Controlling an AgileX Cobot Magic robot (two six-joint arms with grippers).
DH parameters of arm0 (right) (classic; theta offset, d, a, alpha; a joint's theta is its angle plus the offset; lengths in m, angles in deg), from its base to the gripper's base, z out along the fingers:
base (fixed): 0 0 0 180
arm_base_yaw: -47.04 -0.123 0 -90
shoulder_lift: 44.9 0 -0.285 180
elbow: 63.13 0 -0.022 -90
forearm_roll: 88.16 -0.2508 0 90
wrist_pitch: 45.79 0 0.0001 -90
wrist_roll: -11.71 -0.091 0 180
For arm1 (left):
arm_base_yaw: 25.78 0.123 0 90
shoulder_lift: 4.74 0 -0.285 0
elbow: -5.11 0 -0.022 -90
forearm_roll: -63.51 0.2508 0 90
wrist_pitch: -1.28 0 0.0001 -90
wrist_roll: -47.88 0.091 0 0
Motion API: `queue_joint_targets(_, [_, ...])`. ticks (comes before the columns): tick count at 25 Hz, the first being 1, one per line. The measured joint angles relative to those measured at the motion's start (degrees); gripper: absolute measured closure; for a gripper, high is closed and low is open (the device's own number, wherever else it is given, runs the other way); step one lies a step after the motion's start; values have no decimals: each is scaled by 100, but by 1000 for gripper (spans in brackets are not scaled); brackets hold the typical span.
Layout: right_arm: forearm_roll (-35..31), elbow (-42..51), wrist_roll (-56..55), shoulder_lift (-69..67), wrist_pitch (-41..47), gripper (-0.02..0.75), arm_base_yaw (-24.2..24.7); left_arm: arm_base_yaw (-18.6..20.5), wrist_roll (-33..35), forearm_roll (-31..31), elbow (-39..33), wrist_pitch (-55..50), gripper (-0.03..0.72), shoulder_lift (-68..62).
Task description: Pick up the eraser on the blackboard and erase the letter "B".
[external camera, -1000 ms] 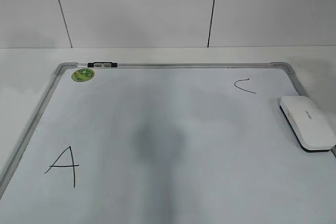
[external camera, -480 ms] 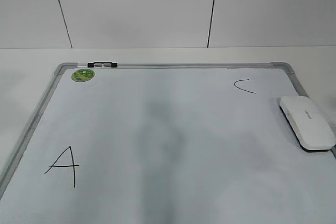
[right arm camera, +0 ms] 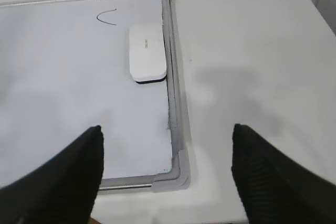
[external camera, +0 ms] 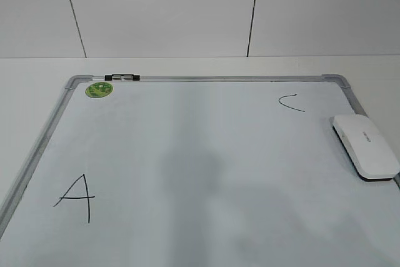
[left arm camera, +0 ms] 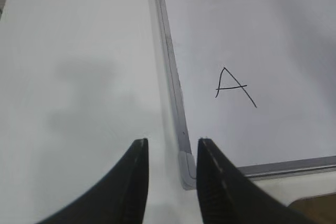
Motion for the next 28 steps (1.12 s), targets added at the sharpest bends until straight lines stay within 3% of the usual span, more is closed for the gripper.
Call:
queue_joint_targets(8, [0,922,306,354,-305,153,0,0,0,11,-660,-60,452,880])
queue_joint_targets(28, [-255,1108,507,354,-664,153,0,0,0,-42,-1107,727,452,880])
